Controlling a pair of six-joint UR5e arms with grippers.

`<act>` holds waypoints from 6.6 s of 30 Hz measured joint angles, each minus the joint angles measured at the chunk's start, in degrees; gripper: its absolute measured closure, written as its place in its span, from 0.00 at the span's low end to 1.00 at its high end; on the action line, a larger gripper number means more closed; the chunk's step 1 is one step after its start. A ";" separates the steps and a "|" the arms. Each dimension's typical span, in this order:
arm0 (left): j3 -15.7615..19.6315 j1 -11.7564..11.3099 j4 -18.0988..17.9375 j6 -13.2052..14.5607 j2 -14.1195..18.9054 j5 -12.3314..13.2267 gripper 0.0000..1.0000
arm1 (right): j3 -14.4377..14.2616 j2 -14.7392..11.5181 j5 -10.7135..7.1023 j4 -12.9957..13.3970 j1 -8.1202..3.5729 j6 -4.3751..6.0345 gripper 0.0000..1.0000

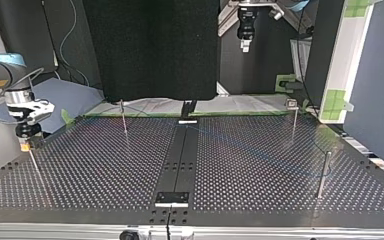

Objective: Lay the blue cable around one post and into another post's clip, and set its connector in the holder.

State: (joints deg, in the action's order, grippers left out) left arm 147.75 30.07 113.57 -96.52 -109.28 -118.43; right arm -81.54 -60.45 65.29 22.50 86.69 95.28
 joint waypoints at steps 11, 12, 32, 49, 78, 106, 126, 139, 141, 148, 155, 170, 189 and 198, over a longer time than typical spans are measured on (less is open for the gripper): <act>0.02 -0.02 0.00 -0.06 0.00 0.01 0.00 | -0.05 0.09 0.12 -0.07 0.06 -0.05 0.01; 0.04 -0.02 0.00 -0.07 0.00 0.01 0.00 | -0.05 0.09 0.17 -0.07 0.08 -0.06 0.01; 0.15 -0.01 0.00 -0.07 0.00 0.00 0.00 | -0.06 0.11 0.57 -0.92 0.10 -0.42 0.01; 0.16 -0.02 0.21 -0.07 0.00 0.00 0.00 | -0.04 0.17 2.71 -0.95 0.10 -0.86 0.01; 0.20 -0.05 0.22 -0.01 0.00 0.00 0.00 | -0.02 0.18 5.10 -1.39 0.10 -1.39 0.01; 0.23 -0.10 0.27 0.02 0.00 0.00 0.00 | -0.06 0.18 8.03 -1.54 0.00 -1.58 0.01; 0.25 -0.08 0.28 0.13 0.00 -0.89 0.00 | -1.85 -0.42 16.37 -1.86 -0.47 -1.94 0.01; 0.25 -0.08 0.43 -0.03 0.00 -1.15 0.00 | -7.80 -6.12 20.63 3.87 1.24 0.17 0.01; 0.24 -0.08 0.58 -0.05 0.00 -1.13 0.00 | -8.82 -7.14 20.26 4.87 1.96 -0.66 0.01; 0.24 -0.07 0.73 -0.15 0.00 -0.65 0.00 | -12.11 -9.28 22.04 8.17 5.04 -3.58 0.01; 0.24 0.14 0.90 -0.78 0.00 -0.07 0.00 | -16.09 -9.39 25.93 12.02 9.00 -4.45 0.01; 0.24 0.40 0.47 -2.92 0.00 0.93 0.00 | -23.63 -9.22 33.59 12.15 16.68 -7.08 0.01; 0.02 0.53 -5.21 -6.71 0.15 4.78 0.00 | -24.51 -8.64 36.07 13.15 26.44 -8.71 0.01; -2.48 0.69 -6.01 -3.88 3.64 3.63 0.00 | -24.51 -5.36 35.76 13.51 31.08 -9.01 0.01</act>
State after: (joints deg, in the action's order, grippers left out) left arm 145.26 30.76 107.56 -100.39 -105.64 -114.80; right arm -106.05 -65.81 101.05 36.00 117.77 86.27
